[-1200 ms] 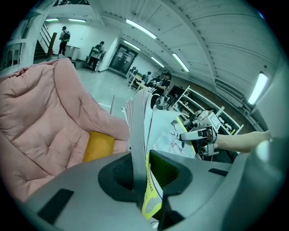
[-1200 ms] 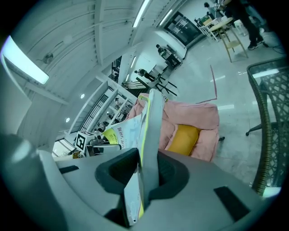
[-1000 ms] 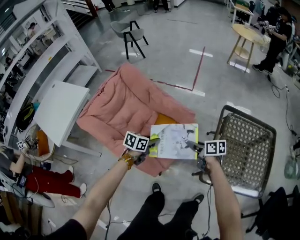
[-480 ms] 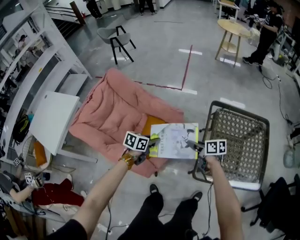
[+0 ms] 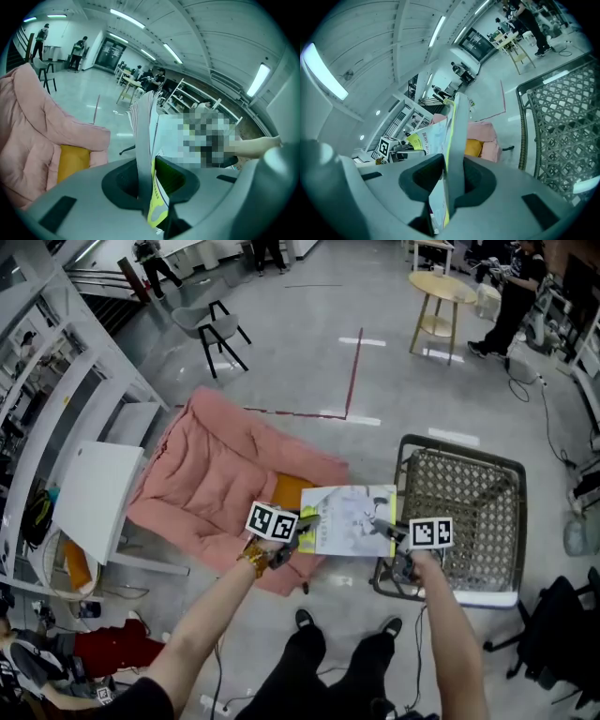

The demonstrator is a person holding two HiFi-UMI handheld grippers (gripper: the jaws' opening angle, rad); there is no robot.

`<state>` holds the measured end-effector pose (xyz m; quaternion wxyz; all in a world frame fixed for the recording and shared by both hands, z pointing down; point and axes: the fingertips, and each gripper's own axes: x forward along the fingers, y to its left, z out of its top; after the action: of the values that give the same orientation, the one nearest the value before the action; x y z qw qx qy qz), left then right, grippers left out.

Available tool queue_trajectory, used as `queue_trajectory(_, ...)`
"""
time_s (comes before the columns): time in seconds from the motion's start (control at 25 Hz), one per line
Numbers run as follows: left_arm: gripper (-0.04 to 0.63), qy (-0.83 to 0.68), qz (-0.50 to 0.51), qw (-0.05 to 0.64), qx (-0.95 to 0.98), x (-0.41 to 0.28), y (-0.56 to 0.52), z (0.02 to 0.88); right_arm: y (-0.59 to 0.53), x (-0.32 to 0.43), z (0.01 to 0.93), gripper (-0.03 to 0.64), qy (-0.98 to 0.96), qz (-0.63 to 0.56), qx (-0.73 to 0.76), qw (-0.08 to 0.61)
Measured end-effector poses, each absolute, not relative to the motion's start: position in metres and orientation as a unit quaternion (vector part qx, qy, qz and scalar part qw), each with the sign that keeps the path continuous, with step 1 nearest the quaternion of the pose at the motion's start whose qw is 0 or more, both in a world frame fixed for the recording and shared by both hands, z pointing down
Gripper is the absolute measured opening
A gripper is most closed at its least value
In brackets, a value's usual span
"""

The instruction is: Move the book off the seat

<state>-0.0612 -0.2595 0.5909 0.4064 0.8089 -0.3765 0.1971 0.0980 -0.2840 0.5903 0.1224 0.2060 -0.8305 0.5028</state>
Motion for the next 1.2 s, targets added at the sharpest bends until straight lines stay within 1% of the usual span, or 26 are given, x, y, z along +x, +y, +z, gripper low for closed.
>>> queue_trajectory(1.2,0.087,-0.303,0.227,0.393,0.838,0.091,-0.289,0.591,-0.286,0.251,0.588,0.087,-0.810,0.512,0.275,0.084)
